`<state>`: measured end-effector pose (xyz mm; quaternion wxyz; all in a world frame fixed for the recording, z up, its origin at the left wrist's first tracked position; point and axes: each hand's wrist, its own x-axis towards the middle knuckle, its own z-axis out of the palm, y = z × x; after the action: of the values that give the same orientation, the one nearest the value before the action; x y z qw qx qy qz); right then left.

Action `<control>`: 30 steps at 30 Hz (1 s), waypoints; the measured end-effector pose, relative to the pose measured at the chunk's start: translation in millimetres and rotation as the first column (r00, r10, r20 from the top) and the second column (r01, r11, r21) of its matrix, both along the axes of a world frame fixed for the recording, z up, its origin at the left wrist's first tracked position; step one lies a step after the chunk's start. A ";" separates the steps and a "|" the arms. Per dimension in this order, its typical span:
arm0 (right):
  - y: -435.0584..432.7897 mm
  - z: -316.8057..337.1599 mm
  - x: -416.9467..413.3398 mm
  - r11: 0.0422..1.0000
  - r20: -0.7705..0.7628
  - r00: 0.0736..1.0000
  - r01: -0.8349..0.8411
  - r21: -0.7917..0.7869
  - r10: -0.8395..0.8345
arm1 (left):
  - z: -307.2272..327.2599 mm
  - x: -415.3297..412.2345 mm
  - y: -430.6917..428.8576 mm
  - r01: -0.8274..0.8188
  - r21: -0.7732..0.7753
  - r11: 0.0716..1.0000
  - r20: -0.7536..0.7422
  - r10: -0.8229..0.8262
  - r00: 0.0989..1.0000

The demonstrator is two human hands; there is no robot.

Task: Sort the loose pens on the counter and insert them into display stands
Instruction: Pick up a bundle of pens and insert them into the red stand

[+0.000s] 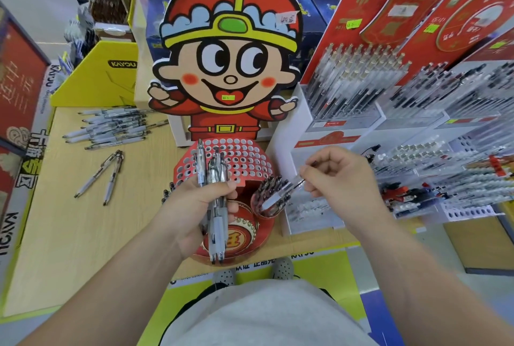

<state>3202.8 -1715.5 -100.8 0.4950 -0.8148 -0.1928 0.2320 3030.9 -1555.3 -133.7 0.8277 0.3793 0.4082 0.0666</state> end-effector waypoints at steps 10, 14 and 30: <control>4.4 -37.4 -18.6 0.945 0.374 0.884 -0.189 -0.266 0.282 | -8.3 -4.3 0.2 0.007 -0.011 1.000 -0.019 -0.007 1.000; 9.7 -43.8 -20.0 0.932 0.339 0.889 -0.210 -0.296 0.308 | -9.1 -5.3 -1.0 0.011 -0.011 1.000 -0.018 -0.011 1.000; 10.1 -40.7 -18.4 0.913 0.281 0.902 -0.226 -0.341 0.328 | -11.4 -8.6 -4.3 0.002 -0.007 1.000 0.007 -0.002 1.000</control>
<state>3184.3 -1705.4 -141.5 0.2874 -0.8713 -0.3512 0.1868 3022.3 -1559.6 -145.1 0.8306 0.3764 0.4051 0.0656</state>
